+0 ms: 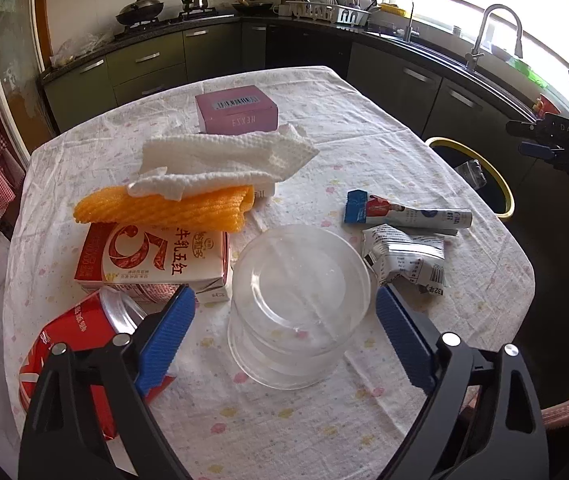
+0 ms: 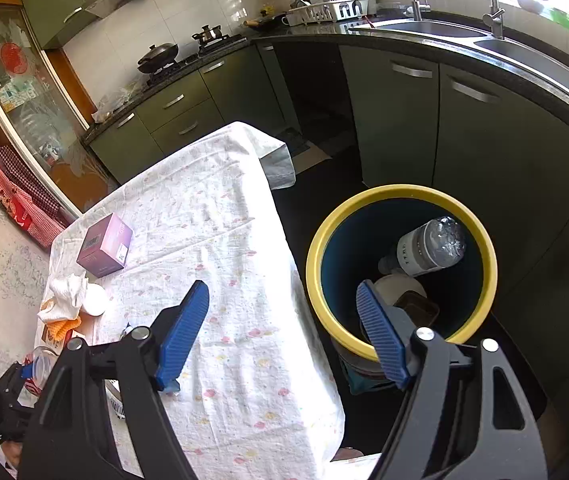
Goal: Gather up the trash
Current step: 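Grasp the clear plastic cup with the left gripper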
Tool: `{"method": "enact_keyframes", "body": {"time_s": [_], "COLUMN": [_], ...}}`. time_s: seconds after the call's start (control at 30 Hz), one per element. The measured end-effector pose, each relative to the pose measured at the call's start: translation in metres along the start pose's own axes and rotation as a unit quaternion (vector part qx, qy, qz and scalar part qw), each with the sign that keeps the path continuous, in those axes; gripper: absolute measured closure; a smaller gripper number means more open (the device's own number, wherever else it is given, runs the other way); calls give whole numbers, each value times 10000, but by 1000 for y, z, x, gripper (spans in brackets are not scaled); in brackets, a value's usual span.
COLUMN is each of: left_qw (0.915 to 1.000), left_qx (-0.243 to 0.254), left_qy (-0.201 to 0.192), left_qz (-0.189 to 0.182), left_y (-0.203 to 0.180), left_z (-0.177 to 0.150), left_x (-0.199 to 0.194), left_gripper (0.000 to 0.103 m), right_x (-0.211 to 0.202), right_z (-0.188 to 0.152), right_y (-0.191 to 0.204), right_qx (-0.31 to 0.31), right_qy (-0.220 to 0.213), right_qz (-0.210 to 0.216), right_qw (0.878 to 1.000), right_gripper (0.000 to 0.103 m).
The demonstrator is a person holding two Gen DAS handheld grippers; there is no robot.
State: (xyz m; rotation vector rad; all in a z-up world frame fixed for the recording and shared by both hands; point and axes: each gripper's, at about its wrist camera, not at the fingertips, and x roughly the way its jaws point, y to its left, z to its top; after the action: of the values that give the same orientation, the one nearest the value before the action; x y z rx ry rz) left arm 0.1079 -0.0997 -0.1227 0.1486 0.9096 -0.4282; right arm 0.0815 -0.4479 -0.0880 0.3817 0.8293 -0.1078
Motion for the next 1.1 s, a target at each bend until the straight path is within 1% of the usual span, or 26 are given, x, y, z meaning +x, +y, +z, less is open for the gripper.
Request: {"method": "enact_keyframes", "body": {"time_s": [0.2,0.3,0.37,0.43,0.57,0.8,0.93,1.1], "left_qw": [10000,10000,9999,9999,9999,9988,9968,9901], "left_qx": [-22,8,-2,-1,73,320,515,970], "left_qy": [47,68,104,96,7,-257,-393,-596], "left_qz": [27,36,-40,-70,-153,-274,-477,-822], "left_y": [2,1,0,-1,-5,-20,-35,-76], "left_z": [-3,-3,-3,-3,-1,14,31,64], "left_x": [6,8,9,9,2,-25,-39,-42], "left_gripper": [20,27,38,40,42,42,41,41], "right_x": [4,7,8,8,7,2,-6,-22], "right_z": [-2,-4,-5,-6,-6,-8,-11,-19], "right_y": [1,-1,-2,-4,-7,-13,-24,-49], "right_qx": [-35,-22,-15,-13,-12,27,71,268], "right_qy": [37,86,110,122,130,74,-10,-194], "right_qz": [-21,-39,-65,-78,-72,-105,-258,-496], "right_qw": [10000,10000,9999,9999,9999,9999,9996,9982], "right_gripper": [31,31,31,31,31,31,31,31]}}
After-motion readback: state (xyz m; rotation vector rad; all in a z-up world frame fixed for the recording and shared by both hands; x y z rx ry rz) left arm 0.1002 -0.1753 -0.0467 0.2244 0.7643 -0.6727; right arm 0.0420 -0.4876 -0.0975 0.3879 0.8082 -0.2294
